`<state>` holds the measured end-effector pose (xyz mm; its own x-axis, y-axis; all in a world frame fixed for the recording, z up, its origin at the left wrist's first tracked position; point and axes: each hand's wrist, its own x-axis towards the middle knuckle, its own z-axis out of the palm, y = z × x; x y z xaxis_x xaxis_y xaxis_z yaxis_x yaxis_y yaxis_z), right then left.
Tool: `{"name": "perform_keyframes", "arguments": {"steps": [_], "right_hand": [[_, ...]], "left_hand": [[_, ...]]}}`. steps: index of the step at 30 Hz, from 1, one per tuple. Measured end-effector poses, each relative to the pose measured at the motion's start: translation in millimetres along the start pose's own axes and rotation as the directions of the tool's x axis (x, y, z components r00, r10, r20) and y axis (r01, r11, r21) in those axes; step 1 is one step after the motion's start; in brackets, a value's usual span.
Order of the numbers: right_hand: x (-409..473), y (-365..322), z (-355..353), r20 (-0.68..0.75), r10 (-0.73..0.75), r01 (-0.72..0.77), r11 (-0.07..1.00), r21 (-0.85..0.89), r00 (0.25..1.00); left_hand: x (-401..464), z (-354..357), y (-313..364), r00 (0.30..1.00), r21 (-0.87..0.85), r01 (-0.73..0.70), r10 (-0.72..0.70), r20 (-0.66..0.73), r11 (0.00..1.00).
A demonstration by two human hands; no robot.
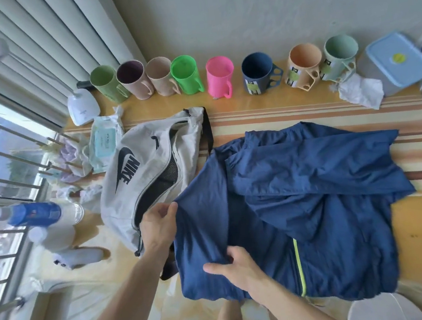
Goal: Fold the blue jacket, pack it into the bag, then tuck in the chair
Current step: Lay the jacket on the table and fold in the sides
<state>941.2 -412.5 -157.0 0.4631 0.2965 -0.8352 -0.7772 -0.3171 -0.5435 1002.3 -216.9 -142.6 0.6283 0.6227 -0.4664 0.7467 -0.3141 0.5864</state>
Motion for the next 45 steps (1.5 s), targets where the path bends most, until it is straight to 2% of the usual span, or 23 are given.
{"name": "perform_keyframes", "arguments": {"steps": [3,6,10,12,14,16,18,19,21,23,24,25,26,27,29,31,34,37,39,41,42,44,45], "right_hand": [[-18,-1,-20,0.147,-0.041,0.041,0.999,0.0,0.988],[-33,-12,-70,0.184,-0.058,0.073,0.994,-0.076,0.981],[-47,-66,-157,0.051,-0.142,0.146,0.985,-0.095,0.989],[-50,-98,-199,-0.074,-0.215,0.194,0.955,-0.223,0.974],[-48,-126,-232,-0.18,-0.294,0.224,0.917,-0.33,0.938],[-44,-144,-253,-0.249,-0.346,0.238,0.894,-0.379,0.904],[-40,-151,-262,-0.262,-0.357,0.231,0.882,-0.412,0.897],[-39,-152,-263,-0.239,-0.35,0.226,0.877,-0.424,0.906],[-41,-152,-263,-0.154,-0.308,0.21,0.867,-0.452,0.939],[-46,-154,-266,-0.06,-0.255,0.19,0.837,-0.513,0.965],[-49,-154,-270,-0.017,-0.227,0.179,0.812,-0.555,0.974],[-52,-155,-277,0.026,-0.18,0.16,0.782,-0.602,0.983],[-56,-156,-285,0.064,-0.117,0.131,0.747,-0.652,0.991],[-60,-157,-295,0.088,-0.041,0.091,0.708,-0.701,0.995],[-67,-158,-318,0.104,0.118,0.013,0.598,-0.801,0.988],[-71,-158,-346,0.049,0.226,-0.071,0.493,-0.867,0.973],[-68,-156,-393,-0.072,0.23,-0.171,0.449,-0.877,0.971],[-47,-143,-431,-0.213,0.053,-0.215,0.429,-0.877,0.976],[-25,-124,-451,-0.349,-0.058,-0.286,0.458,-0.842,0.935],[-15,-104,-450,-0.476,-0.139,-0.362,0.477,-0.801,0.869],[-12,-94,-443,-0.546,-0.209,-0.401,0.481,-0.78,0.811],[-7,-72,-419,-0.587,-0.451,-0.359,0.495,-0.791,0.672],[-5,-61,-404,-0.533,-0.612,-0.278,0.467,-0.84,0.584]], "left_hand": [[6,0,4,1.0,-0.042,0.019,-0.02,-0.022,0.999],[9,1,14,0.999,-0.053,0.044,-0.045,-0.024,0.998],[5,14,28,0.998,-0.048,0.017,-0.014,0.056,0.999],[-4,21,36,0.99,-0.019,-0.023,0.025,0.138,1.0],[-16,29,47,0.979,0.067,-0.108,0.095,0.182,0.992],[-25,38,60,0.959,0.207,-0.273,0.251,0.128,0.939],[-27,52,75,0.869,0.241,-0.493,0.489,0.078,0.836],[-22,63,81,0.784,0.214,-0.619,0.612,0.106,0.756],[-9,88,96,0.555,0.198,-0.832,0.785,0.276,0.518],[12,112,105,0.329,0.271,-0.939,0.784,0.527,0.211],[22,120,106,0.265,0.317,-0.946,0.725,0.636,0.068],[31,125,107,0.247,0.353,-0.935,0.65,0.719,-0.035],[37,126,107,0.26,0.375,-0.923,0.588,0.766,-0.081],[40,123,109,0.292,0.4,-0.913,0.558,0.777,-0.079],[44,113,113,0.384,0.457,-0.889,0.591,0.709,0.029],[54,102,116,0.476,0.508,-0.848,0.635,0.608,0.149],[68,93,116,0.58,0.614,-0.765,0.624,0.524,0.195],[68,94,117,0.629,0.7,-0.692,0.621,0.468,0.173],[56,100,116,0.636,0.744,-0.648,0.653,0.412,0.162],[38,108,114,0.629,0.737,-0.641,0.697,0.345,0.214],[28,114,110,0.603,0.709,-0.666,0.727,0.328,0.232],[7,126,96,0.461,0.591,-0.786,0.809,0.366,0.18],[0,132,88,0.376,0.526,-0.843,0.824,0.424,0.114]]}}
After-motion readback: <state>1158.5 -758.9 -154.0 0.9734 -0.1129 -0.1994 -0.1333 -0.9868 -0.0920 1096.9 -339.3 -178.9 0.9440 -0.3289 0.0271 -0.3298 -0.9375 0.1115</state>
